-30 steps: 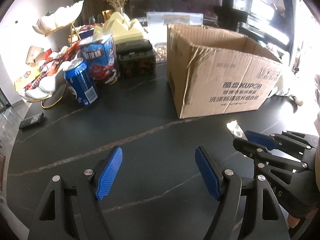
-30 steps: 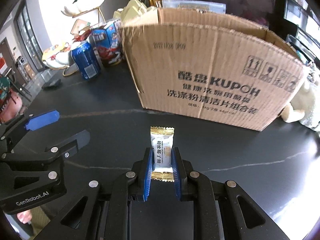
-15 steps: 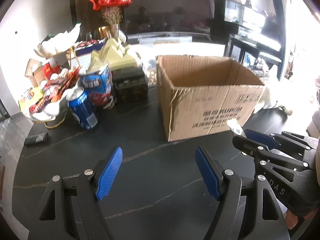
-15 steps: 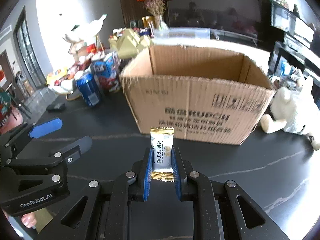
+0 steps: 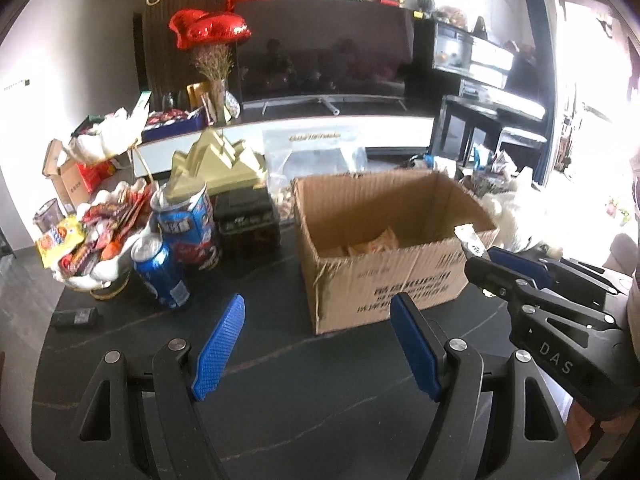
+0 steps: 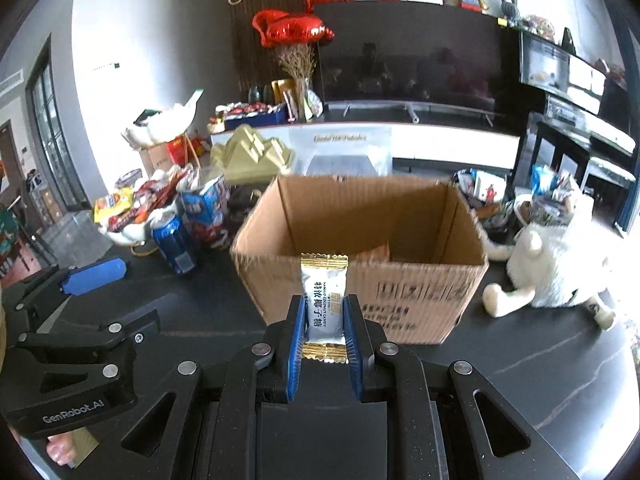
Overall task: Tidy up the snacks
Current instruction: 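Carry the white-gold bar with the right tool over the box, then open the right tool to drop the white-gold bar into the box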
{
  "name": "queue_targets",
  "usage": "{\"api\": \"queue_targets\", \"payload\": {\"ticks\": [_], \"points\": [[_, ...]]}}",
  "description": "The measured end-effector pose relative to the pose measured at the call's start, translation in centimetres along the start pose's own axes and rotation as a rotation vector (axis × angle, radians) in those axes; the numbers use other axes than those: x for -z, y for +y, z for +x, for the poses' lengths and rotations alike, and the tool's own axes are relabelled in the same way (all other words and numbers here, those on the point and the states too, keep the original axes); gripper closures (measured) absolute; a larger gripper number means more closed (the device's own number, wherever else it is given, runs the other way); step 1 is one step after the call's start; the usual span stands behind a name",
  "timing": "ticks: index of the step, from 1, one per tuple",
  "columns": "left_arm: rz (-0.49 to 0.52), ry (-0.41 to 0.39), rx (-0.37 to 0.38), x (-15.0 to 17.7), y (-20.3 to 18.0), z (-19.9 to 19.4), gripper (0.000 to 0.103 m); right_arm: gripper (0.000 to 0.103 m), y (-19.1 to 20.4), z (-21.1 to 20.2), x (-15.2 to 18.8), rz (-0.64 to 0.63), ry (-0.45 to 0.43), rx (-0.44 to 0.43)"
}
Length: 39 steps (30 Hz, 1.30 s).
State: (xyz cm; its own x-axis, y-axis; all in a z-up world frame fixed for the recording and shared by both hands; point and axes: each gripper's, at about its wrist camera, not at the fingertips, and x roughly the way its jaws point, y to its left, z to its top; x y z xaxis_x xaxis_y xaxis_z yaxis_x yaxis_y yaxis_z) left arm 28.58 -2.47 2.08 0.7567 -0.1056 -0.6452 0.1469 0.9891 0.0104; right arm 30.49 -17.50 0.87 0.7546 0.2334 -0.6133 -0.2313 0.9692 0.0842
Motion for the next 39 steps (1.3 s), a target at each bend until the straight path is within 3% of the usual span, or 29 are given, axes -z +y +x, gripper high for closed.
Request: {"api": "queue_targets", "payload": {"ticks": [6,15,33,34,35,36,39], "points": [[0.012,-0.034,-0.008,-2.4,-0.3,-0.5,0.028,0.082,-0.4,-0.6,-2.0,-0.001,-0.038,0.028],[0.01,-0.022,0.007,-5.2,0.0,0.1,0.026,0.082,-0.8,-0.4,-5.1,-0.031,-0.057,0.061],[0.001,0.039,-0.006,-8.2,0.6,4.1,0.026,0.082,-3.1,4.2,-9.4,-0.012,0.002,0.158],[-0.001,0.039,-0.007,-8.2,0.7,4.2,0.026,0.074,-3.3,4.4,-9.4,-0.009,0.004,0.175],[-0.003,0.039,-0.009,-8.3,0.6,4.2,0.026,0.056,-3.4,4.4,-9.4,-0.008,0.004,0.188],[-0.002,0.036,-0.011,-8.3,0.7,4.2,0.025,0.049,-3.5,4.3,-9.4,-0.002,-0.003,0.201],[0.01,0.026,-0.029,-8.0,0.4,3.9,0.022,0.046,-3.7,3.9,-8.9,0.003,-0.014,0.227]]}}
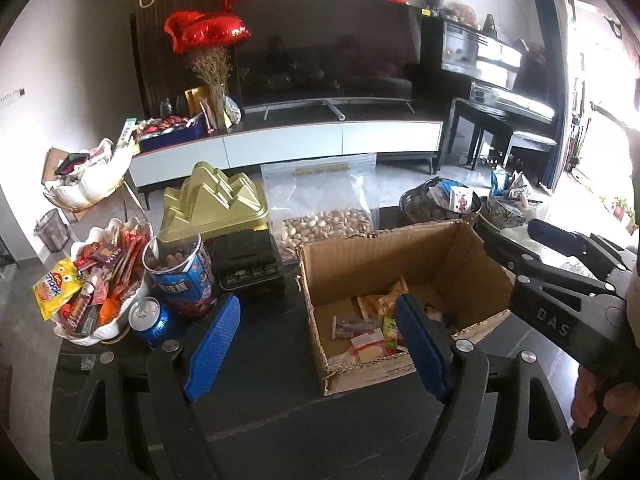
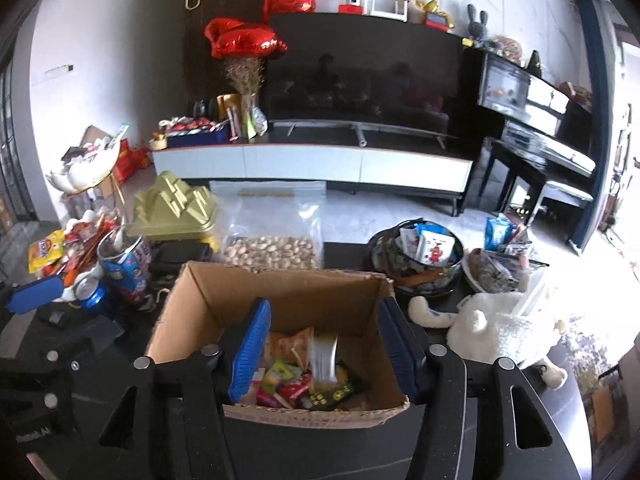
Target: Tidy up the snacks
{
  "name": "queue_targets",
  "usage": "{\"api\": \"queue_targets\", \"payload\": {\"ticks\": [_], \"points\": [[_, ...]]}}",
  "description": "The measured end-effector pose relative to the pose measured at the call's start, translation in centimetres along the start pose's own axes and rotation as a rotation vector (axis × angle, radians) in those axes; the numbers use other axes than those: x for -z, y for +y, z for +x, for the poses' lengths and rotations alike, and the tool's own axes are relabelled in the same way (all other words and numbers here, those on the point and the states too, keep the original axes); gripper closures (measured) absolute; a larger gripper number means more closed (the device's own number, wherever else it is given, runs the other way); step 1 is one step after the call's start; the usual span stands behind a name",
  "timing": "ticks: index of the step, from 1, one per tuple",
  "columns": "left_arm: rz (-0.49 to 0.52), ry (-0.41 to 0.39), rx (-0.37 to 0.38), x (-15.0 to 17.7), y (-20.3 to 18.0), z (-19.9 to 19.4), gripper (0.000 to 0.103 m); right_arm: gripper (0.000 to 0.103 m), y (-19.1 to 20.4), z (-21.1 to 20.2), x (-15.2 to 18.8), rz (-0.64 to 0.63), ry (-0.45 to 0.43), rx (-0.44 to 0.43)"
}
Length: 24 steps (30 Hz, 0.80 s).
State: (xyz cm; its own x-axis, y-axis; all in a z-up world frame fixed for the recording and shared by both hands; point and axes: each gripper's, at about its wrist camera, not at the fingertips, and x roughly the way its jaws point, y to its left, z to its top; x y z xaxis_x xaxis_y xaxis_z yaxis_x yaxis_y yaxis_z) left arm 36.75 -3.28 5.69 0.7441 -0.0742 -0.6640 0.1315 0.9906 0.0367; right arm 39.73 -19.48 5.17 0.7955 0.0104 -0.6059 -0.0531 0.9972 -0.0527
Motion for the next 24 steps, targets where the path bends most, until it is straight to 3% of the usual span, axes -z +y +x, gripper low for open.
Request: {"api": "queue_targets", "payload": {"ticks": [8,13,24], "points": [[0.006,-0.026,-0.004,1.4,-0.5,-1.9,0.019,0.03,-0.4,-2.7,2.1,0.028,-0.01,-0.009],[0.042,-0.076,-0.05,2.6,-1.2,-4.3,0.014,0.024,-0.5,-5.0,3.5,0.029,-0.021,0.009],[0.05,-0.174,-0.086,6.0,-1.9,-9.7,0.002,0.021,-1.3,-10.3,6.9,0.057,-0.066,-0.005]]}}
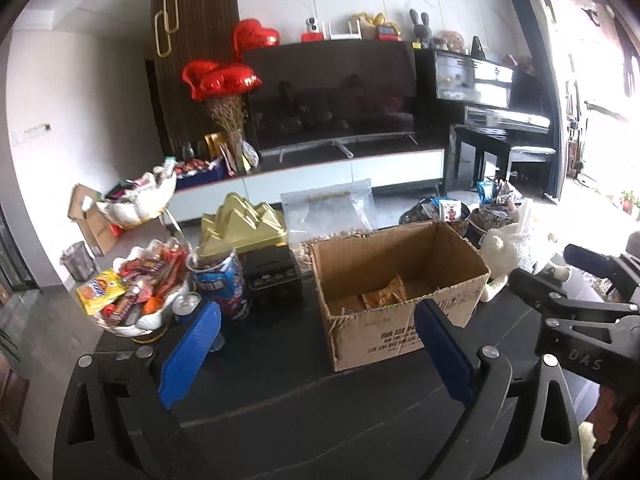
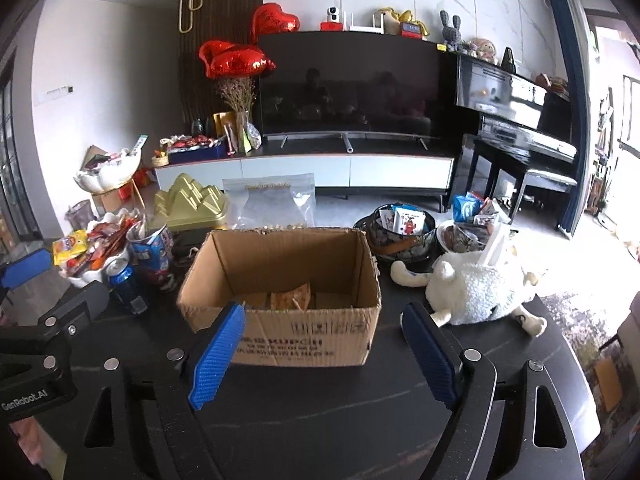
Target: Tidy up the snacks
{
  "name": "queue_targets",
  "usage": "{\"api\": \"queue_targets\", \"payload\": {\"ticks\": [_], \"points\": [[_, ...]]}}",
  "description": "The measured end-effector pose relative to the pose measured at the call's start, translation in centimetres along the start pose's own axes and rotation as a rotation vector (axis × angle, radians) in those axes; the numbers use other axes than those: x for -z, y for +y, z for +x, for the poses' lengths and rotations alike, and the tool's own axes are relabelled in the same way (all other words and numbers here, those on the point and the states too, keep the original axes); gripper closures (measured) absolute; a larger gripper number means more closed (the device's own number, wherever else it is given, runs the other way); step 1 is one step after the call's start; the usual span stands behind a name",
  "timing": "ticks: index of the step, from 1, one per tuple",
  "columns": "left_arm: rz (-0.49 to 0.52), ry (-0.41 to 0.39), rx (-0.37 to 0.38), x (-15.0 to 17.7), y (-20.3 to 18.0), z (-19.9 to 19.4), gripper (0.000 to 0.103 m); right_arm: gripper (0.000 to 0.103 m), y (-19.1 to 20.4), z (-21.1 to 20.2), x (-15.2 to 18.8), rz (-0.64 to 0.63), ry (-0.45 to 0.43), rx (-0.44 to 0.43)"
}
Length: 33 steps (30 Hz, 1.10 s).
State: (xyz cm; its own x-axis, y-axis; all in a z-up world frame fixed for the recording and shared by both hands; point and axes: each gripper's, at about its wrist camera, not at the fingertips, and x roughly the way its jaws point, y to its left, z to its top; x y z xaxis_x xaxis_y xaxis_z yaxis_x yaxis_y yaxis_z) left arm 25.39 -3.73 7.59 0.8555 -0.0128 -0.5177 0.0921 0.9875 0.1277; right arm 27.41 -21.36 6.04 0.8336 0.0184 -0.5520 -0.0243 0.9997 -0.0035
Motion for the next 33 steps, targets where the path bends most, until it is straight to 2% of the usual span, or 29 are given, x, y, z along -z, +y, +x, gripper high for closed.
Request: {"api": "queue_targets", "payload": {"ticks": [5,17,33], "points": [[-0.013,-0.038,-0.003,1.6,0.0,-2.5,0.0,0.017,0.0,-2.7,1.5,0.003,-0.037,0.012],[-0.015,-0.059,0.044,4.3,-0.6,-6.4,0.0,0.014,0.6,-8.2,5.1,-0.003,-0.087,-0.013],[-0.046,-0.056,0.065,7.5,-0.3,-9.2,0.0,0.014,1.4,-11.3,8.2,-0.006,-0.1,-0.029]]}}
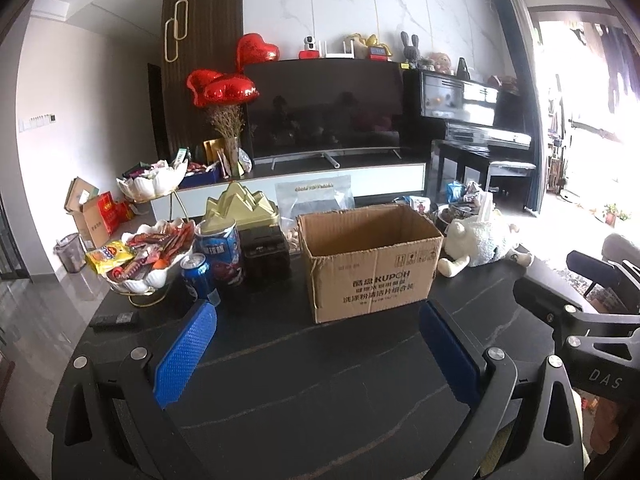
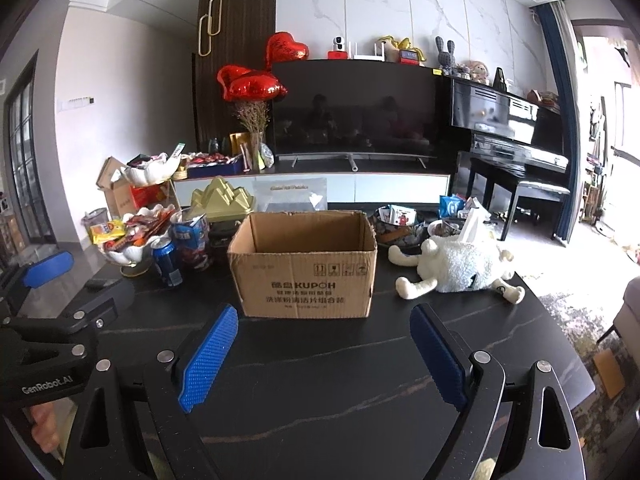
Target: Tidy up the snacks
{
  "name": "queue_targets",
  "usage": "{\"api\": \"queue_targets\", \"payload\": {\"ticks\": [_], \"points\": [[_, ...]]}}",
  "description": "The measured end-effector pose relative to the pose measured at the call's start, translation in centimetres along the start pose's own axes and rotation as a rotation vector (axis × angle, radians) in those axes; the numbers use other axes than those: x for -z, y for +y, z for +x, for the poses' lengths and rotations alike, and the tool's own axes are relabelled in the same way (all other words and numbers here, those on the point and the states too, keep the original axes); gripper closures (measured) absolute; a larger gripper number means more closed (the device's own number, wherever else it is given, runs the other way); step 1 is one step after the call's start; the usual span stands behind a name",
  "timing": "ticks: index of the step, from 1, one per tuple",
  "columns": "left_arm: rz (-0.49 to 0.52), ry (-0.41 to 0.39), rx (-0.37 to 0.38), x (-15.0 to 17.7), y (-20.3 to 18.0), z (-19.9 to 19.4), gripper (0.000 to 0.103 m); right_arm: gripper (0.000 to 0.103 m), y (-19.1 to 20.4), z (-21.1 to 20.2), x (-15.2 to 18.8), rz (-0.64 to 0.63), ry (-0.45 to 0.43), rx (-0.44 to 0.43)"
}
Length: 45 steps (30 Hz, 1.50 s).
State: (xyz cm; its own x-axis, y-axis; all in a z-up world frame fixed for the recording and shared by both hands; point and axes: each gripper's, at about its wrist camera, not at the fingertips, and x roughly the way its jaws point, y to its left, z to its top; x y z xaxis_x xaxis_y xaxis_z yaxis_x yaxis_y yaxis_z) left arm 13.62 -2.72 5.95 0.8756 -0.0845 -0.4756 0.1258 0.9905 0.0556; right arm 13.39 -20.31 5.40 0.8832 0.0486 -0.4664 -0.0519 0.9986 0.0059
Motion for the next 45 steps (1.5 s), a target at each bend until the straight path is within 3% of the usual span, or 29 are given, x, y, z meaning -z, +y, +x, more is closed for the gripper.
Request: {"api": "queue_targets", "payload": {"ticks": [14,45], "points": [[0.006,-0.034,-0.002,0.1,-0.3,-1.8,0.0,0.014,0.2,-1.4,0.6,0.004,-0.018,-0.019],[0.017,-0.019,0.003,0.6,-1.3,-0.6,0.0,0.014,-0.8,-0.8,1.6,0.022,0.0,-0.015]]}}
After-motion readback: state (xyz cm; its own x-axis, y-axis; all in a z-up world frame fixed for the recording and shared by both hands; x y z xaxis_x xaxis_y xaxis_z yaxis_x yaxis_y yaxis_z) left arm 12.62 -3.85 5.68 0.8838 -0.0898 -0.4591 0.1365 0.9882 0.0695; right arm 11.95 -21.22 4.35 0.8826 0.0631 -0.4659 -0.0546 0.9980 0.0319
